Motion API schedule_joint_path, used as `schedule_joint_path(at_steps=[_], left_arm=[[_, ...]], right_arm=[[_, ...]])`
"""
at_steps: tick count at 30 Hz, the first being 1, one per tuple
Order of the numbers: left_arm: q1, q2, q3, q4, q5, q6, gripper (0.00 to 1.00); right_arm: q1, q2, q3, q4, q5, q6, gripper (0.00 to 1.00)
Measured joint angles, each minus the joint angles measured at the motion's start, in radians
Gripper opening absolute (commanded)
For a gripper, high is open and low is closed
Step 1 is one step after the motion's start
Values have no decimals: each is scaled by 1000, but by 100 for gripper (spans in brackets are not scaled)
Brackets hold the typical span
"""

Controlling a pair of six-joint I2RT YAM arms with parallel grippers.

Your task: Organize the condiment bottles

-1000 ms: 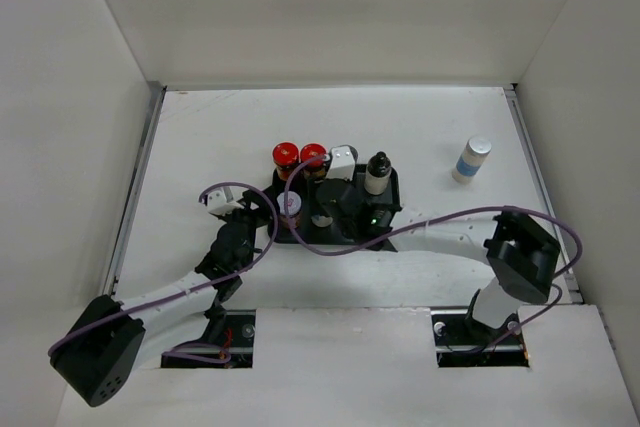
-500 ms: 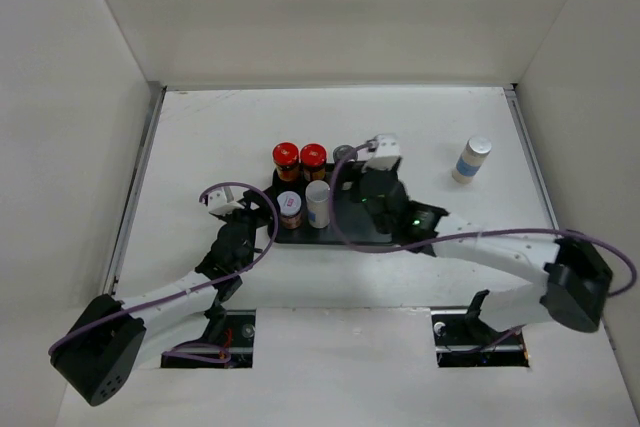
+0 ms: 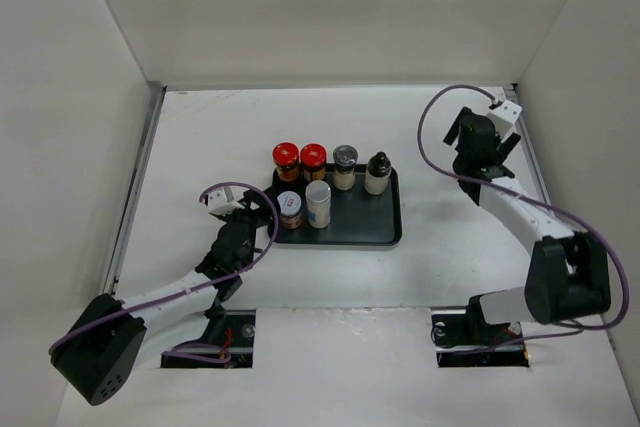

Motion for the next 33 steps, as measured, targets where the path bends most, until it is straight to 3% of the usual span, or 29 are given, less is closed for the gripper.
schedule_joint_path(at_steps=[6, 12, 16, 20, 25, 29, 33], left_arm=[[0, 2, 0, 1, 0, 0, 70], [0, 6, 0, 2, 0, 0, 71], [0, 11, 0, 5, -1, 0, 71], [0, 11, -1, 2, -1, 0, 71], [0, 2, -2, 10, -14, 0, 73], [0, 19, -2, 6, -19, -1, 78], [2, 19, -2, 7, -25, -1, 85]], right_arm=[[-69, 169, 66, -6, -86, -31, 100], [-98, 212, 62, 3, -106, -35, 55], [-69, 157, 6, 24, -90, -34, 52], [64, -42, -121, -5, -46, -34, 52], [386, -319, -219, -72, -14, 15, 53], [575, -320, -216, -65, 3, 58, 54], [679, -172, -191, -20, 2, 64, 54]])
